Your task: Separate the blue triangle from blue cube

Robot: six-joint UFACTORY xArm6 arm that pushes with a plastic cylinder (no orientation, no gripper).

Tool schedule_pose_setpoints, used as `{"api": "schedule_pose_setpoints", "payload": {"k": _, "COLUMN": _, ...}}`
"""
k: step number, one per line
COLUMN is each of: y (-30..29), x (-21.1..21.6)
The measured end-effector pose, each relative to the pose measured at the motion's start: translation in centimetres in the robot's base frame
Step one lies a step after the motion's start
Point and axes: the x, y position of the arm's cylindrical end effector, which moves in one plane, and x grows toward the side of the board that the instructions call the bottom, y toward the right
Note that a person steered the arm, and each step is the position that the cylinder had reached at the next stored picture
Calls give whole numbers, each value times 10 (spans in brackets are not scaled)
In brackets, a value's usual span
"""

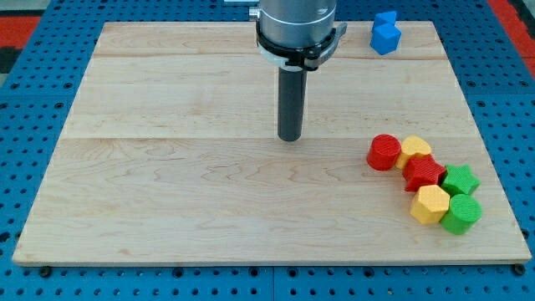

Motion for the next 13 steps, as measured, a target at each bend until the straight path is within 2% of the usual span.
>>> {"api": "schedule_pose_setpoints", "payload": {"k": 1, "y": -1, "x": -5}}
{"api": "schedule_pose_setpoints", "payload": {"k": 2, "y": -4, "x": -60}}
{"api": "schedule_pose_setpoints", "payload": {"k": 3, "y": 47, "x": -81}}
{"api": "schedule_pose_setpoints", "payload": {"k": 5, "y": 242, "x": -88}}
{"api": "schedule_pose_setpoints", "payload": {"k": 6, "y": 313, "x": -128}}
{"api": "schedule_pose_setpoints", "payload": {"k": 7, "y": 320, "x": -150}}
{"api": "schedule_pose_setpoints", "payload": {"k": 8, "y": 317, "x": -229}}
{"api": "schedule_pose_setpoints", "payload": {"k": 9, "y": 314, "x": -249}}
{"api": "schedule_pose_setpoints", "payload": {"k": 10, "y": 306, "x": -250}}
{"api": "schedule_pose_setpoints", "payload": {"k": 11, "y": 258, "x": -250}}
{"api": "schedule_pose_setpoints", "payload": {"k": 13, "y": 118, "x": -249}}
